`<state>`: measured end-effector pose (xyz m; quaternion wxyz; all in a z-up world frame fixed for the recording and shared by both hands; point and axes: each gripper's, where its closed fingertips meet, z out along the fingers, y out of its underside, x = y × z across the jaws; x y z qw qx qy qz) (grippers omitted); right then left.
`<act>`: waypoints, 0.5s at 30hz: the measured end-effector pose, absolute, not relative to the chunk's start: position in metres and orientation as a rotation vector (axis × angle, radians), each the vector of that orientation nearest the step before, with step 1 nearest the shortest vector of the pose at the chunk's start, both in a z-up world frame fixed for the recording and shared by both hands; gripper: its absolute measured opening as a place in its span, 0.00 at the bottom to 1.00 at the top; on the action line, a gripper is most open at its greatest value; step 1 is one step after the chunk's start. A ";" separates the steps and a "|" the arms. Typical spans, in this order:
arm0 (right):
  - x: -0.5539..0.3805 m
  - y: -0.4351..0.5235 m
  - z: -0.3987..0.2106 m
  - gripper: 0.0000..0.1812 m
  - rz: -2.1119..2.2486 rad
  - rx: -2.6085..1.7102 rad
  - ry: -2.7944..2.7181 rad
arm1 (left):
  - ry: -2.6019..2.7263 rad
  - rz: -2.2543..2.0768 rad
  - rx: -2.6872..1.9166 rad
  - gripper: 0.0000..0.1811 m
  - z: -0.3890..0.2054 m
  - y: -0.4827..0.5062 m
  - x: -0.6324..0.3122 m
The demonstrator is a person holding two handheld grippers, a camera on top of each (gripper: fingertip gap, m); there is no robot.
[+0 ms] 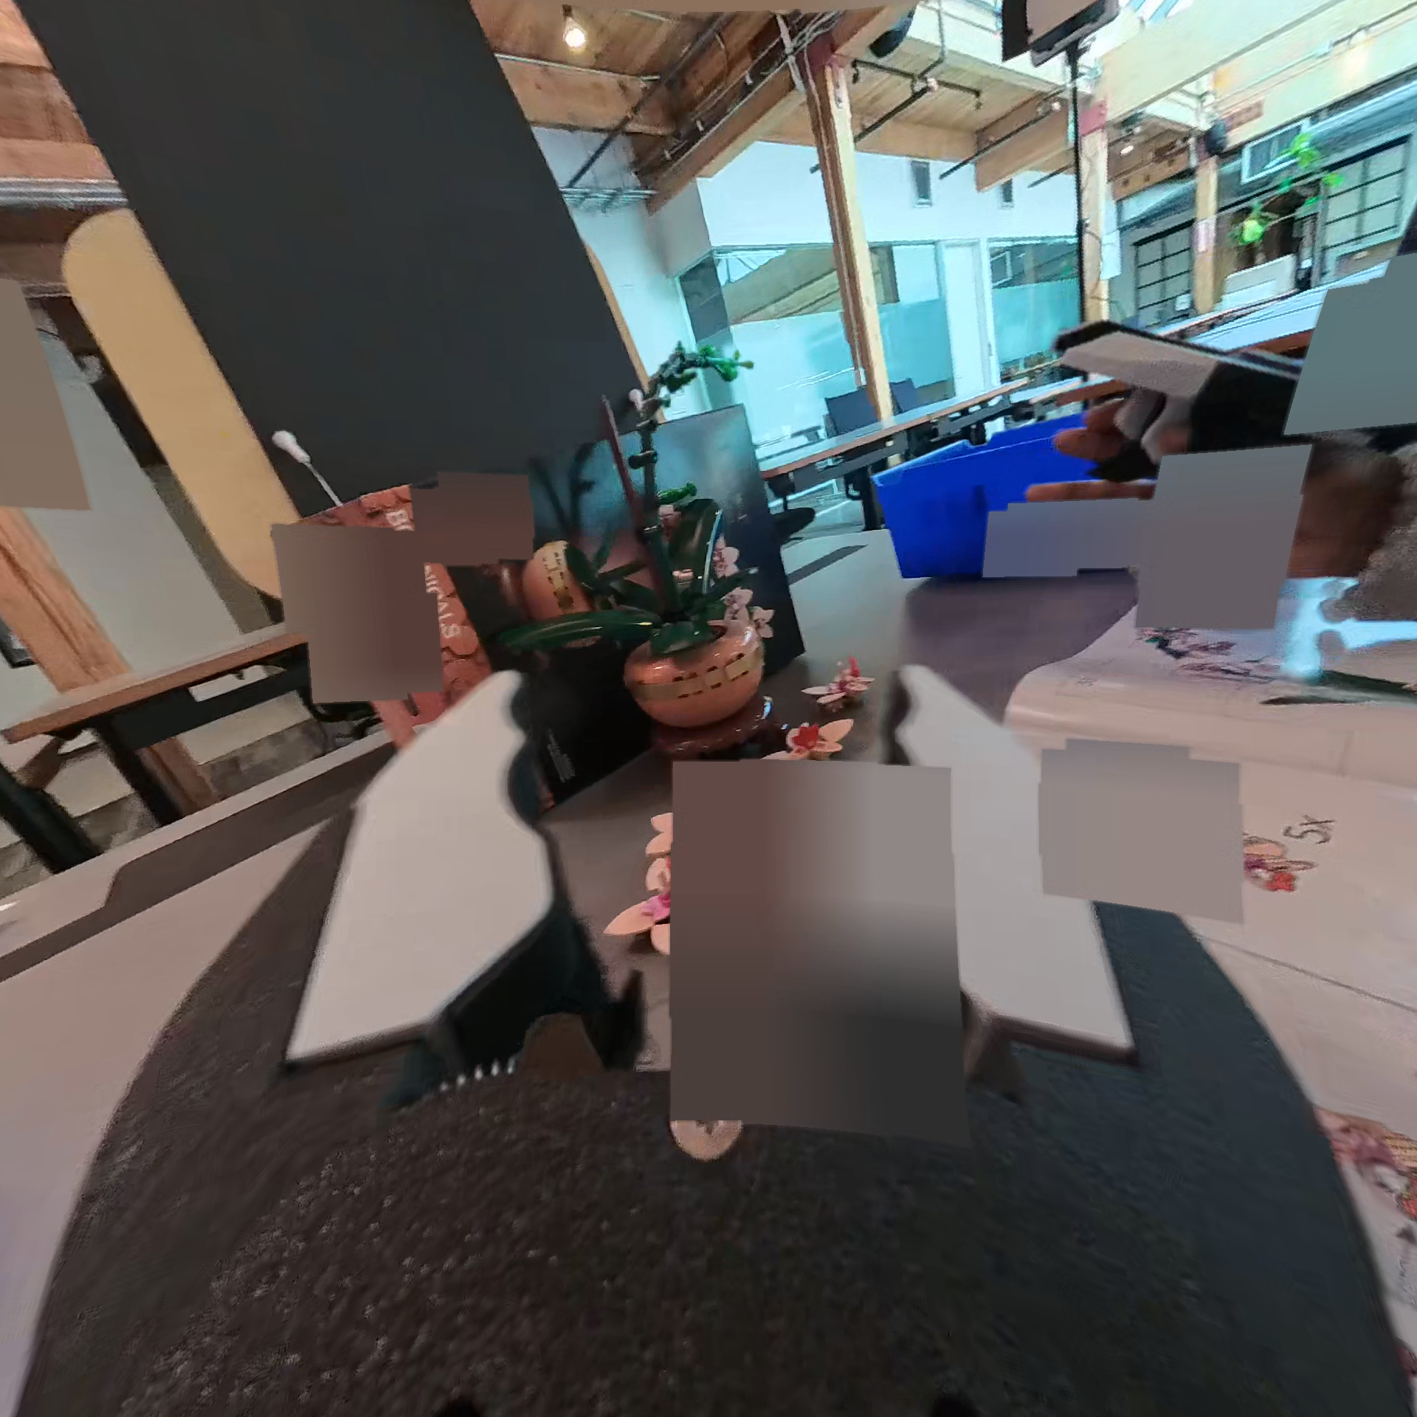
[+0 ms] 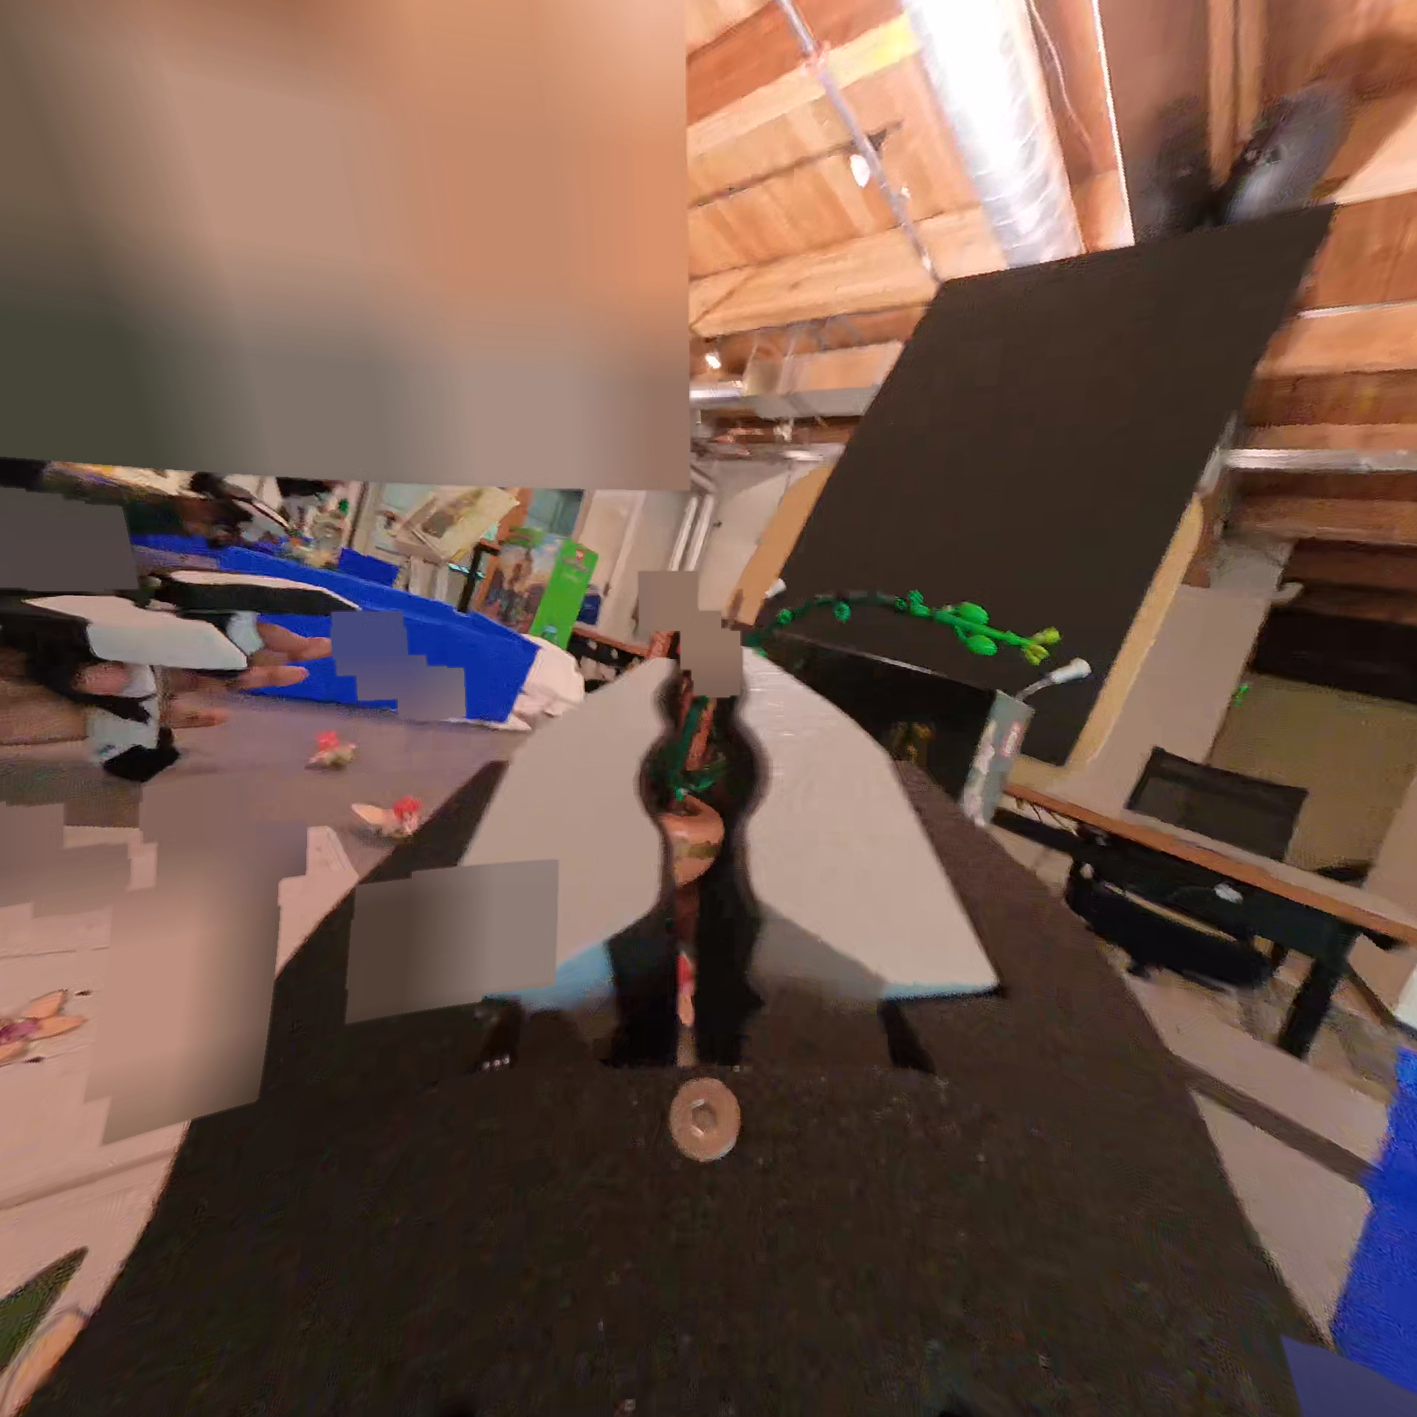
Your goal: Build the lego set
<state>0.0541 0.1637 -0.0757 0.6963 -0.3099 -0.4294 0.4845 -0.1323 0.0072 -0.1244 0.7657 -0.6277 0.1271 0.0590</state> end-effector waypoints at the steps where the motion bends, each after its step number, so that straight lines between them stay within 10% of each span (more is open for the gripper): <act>1: 0.056 0.172 -0.081 0.00 1.025 -0.761 -0.983 | 0.256 0.155 -1.357 0.31 -0.124 0.006 -0.137; 3: 0.060 0.181 -0.094 0.00 0.926 -0.796 -1.039 | 0.239 0.192 -1.345 0.04 -0.123 0.003 -0.141; 8: 0.064 0.176 -0.086 0.05 1.014 -0.770 -0.964 | 0.275 0.200 -1.386 0.00 -0.129 0.007 -0.140; 15: 0.075 0.180 -0.079 0.10 1.091 -0.777 -0.903 | 0.244 0.226 -1.325 0.40 -0.120 0.004 -0.142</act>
